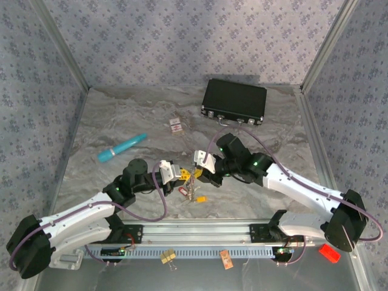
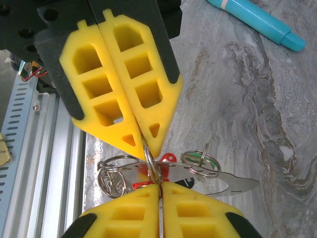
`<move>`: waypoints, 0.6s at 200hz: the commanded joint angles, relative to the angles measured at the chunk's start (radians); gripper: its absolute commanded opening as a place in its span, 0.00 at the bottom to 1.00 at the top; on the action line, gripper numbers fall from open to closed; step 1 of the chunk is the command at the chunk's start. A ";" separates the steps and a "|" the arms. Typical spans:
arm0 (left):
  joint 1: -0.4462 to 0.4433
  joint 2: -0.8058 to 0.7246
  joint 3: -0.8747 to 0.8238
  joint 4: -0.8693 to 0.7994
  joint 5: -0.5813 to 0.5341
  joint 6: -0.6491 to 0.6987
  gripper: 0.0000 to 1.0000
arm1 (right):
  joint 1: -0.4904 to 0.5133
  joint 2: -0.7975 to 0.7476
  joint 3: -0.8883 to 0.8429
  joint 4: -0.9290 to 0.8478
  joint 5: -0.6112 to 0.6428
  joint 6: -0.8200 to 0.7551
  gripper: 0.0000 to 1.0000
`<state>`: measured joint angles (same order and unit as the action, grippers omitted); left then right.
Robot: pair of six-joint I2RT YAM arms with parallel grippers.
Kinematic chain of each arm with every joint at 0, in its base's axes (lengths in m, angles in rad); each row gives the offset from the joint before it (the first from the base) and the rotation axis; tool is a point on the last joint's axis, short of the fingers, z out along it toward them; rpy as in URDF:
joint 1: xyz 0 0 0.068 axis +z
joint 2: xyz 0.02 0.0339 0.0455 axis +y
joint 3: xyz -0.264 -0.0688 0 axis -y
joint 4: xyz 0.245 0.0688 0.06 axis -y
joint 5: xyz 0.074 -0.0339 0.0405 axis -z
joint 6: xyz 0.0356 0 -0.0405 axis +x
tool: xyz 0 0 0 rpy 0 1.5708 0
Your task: Put the keys on the keyring
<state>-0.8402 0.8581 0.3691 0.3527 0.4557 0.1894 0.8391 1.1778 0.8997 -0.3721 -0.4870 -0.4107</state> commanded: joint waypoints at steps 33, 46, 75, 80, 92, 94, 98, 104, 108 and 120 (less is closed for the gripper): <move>-0.004 -0.027 -0.004 0.077 0.028 -0.019 0.00 | 0.001 0.021 -0.001 0.010 -0.023 0.009 0.05; -0.004 -0.027 -0.005 0.087 0.029 -0.023 0.00 | 0.001 0.027 -0.008 0.024 -0.030 0.014 0.06; -0.004 -0.029 -0.012 0.119 0.027 -0.038 0.00 | 0.005 0.041 -0.026 0.075 -0.065 0.043 0.12; -0.004 -0.027 -0.014 0.124 0.025 -0.042 0.00 | 0.005 0.040 -0.029 0.084 -0.070 0.048 0.15; -0.004 -0.028 -0.019 0.135 0.020 -0.045 0.00 | 0.003 0.033 -0.040 0.101 -0.077 0.057 0.21; -0.003 -0.027 -0.020 0.137 0.018 -0.047 0.00 | 0.002 0.030 -0.042 0.105 -0.078 0.057 0.21; -0.004 -0.028 -0.021 0.138 0.017 -0.047 0.00 | 0.003 0.025 -0.047 0.109 -0.077 0.057 0.22; -0.004 -0.028 -0.022 0.138 0.015 -0.047 0.00 | 0.000 0.014 -0.055 0.116 -0.076 0.059 0.24; -0.005 -0.028 -0.025 0.138 0.014 -0.049 0.00 | -0.003 0.005 -0.061 0.120 -0.075 0.058 0.25; -0.004 -0.027 -0.028 0.140 0.012 -0.051 0.00 | -0.007 -0.019 -0.076 0.135 -0.066 0.057 0.26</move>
<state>-0.8398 0.8497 0.3470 0.4080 0.4557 0.1581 0.8391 1.2022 0.8551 -0.2859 -0.5304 -0.3717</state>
